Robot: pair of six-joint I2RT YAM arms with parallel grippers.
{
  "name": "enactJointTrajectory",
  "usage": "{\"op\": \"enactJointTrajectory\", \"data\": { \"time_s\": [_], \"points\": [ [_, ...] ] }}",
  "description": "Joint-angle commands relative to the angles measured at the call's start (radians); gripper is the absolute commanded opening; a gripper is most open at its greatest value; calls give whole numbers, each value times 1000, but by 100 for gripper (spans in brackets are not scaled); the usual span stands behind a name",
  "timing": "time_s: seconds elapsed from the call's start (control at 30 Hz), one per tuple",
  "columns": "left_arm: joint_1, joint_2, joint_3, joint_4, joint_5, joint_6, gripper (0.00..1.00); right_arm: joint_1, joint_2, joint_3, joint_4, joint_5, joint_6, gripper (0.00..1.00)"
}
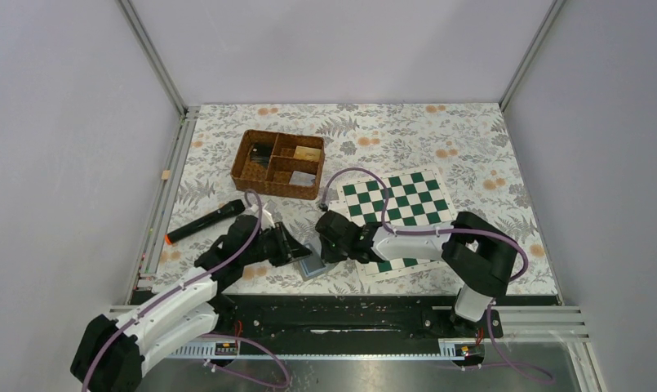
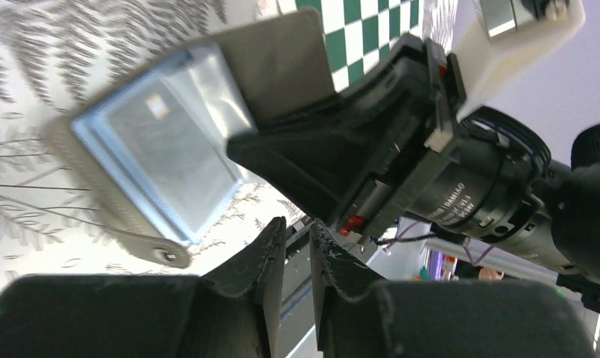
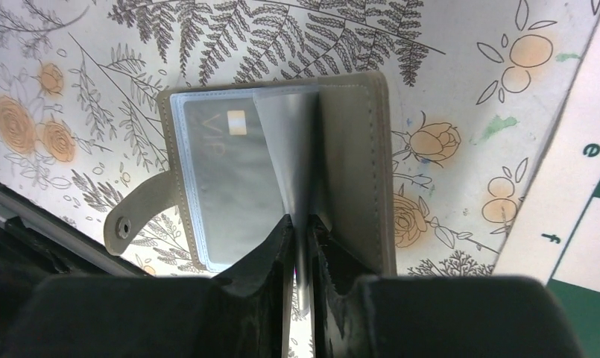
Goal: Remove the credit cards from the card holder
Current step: Remove the credit card from the card holder.
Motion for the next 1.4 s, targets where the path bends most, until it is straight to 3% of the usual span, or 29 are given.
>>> {"op": "enactJointTrajectory", "data": {
  "time_s": [0.0, 0.3, 0.63, 0.7, 0.77, 0.87, 1.03, 1.23, 1.3, 1.37],
  "points": [
    [-87, 41, 67, 68, -88, -35, 18, 8, -36, -41, 97, -4, 83, 16],
    [-94, 71, -17, -1, -299, -57, 8, 7, -98, -117, 192, -35, 135, 14],
    [-94, 207, -36, 18, -344, -22, 6, -28, -102, -202, 329, -108, 194, 13],
    [-94, 215, -41, 10, -361, -14, 3, -41, -102, -212, 332, -123, 198, 18],
    [-94, 221, -45, 9, -367, -10, 2, -47, -116, -214, 304, -118, 199, 35],
    [-94, 232, -48, 18, -363, -7, 2, -47, -158, -197, 239, -92, 177, 46],
    [-93, 237, -48, 28, -356, -1, 2, -41, -228, -139, 141, -77, 132, 43],
    [-94, 260, -48, 47, -344, 1, 2, 8, -220, -90, 129, -62, 82, 30],
    [-94, 263, -51, 59, -333, -3, 3, 29, -181, -77, 147, -78, 57, 30],
    [-94, 260, -55, 74, -318, -8, 3, 58, -133, -39, 111, -59, 16, 41]
  ]
}}
